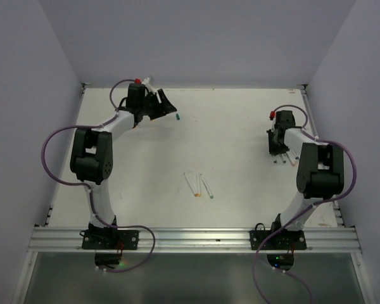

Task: Open the pen caps

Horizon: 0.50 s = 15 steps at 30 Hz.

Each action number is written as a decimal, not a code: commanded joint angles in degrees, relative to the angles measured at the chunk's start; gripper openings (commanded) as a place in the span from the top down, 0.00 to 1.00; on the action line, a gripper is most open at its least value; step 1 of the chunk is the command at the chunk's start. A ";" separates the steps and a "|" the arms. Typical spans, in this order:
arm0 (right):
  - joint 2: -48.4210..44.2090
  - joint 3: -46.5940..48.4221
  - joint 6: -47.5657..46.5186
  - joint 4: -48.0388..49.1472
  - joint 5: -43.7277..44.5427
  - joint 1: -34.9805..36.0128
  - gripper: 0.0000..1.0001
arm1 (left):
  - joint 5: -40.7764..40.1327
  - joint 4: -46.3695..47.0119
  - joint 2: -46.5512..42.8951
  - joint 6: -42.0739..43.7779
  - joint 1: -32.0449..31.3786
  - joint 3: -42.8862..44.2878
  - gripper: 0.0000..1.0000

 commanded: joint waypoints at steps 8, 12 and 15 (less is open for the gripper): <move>-11.47 -0.15 1.59 -0.56 -5.04 13.71 1.00 | 23.48 42.93 -2.39 -24.60 -0.95 -17.73 0.35; -18.69 -0.33 6.86 -1.53 -13.55 17.41 1.00 | 24.62 51.42 -2.48 -30.07 -2.36 -21.43 0.36; -21.86 0.28 8.28 -2.50 -18.75 19.96 1.00 | 24.62 53.19 -3.79 -30.25 -4.02 -22.49 0.36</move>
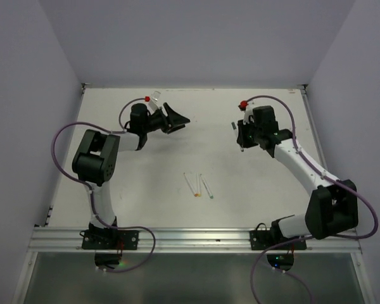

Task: Open the pen caps

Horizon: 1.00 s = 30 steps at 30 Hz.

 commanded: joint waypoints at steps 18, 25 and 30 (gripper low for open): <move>-7.14 2.00 9.16 1.64 -13.61 8.77 1.00 | -2.09 12.10 -6.09 -1.14 -11.86 1.46 0.35; -6.26 3.75 9.95 3.05 -13.96 9.48 1.00 | -2.62 13.25 -6.09 -3.07 -13.97 1.37 0.35; -5.64 4.37 10.30 3.49 -13.79 9.92 1.00 | -2.80 12.54 -5.38 -3.34 -14.32 1.72 0.36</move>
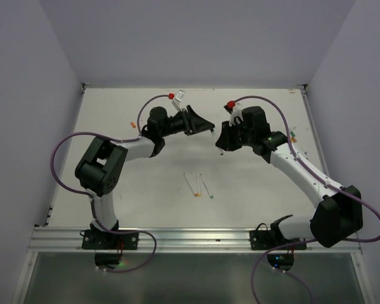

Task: Open the pen caps

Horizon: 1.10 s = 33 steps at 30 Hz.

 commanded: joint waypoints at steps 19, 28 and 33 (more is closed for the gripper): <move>3.08 3.31 -0.11 2.72 1.20 2.34 0.01 | 2.82 11.67 3.55 -7.68 -0.47 2.95 1.00; 4.65 1.28 2.26 6.95 -0.38 2.43 0.99 | 0.36 15.27 2.94 -10.84 -0.38 1.55 1.00; 4.83 0.67 2.96 3.63 5.93 5.94 1.00 | -5.52 12.22 3.46 -9.10 1.55 3.91 1.00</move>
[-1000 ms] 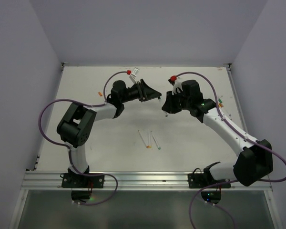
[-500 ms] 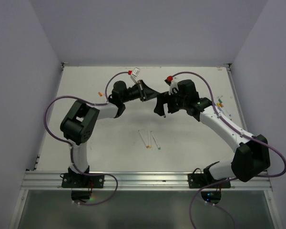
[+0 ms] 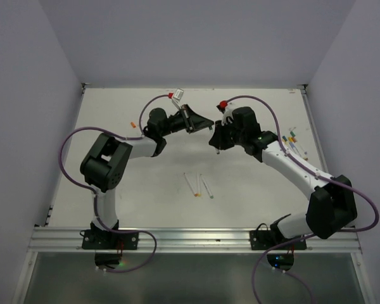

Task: Open the pen caps

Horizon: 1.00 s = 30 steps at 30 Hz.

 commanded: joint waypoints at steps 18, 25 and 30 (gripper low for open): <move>-10.52 -14.20 8.56 -6.39 6.29 8.16 1.00 | -9.66 -12.07 9.55 6.56 13.42 18.19 1.00; -14.74 -19.57 14.62 -3.22 8.46 9.48 1.00 | -13.44 -1.07 8.67 -2.06 14.04 10.90 1.00; -16.24 -19.40 14.45 -4.70 11.53 9.48 1.00 | -11.00 -5.67 9.98 -0.06 14.21 14.74 1.00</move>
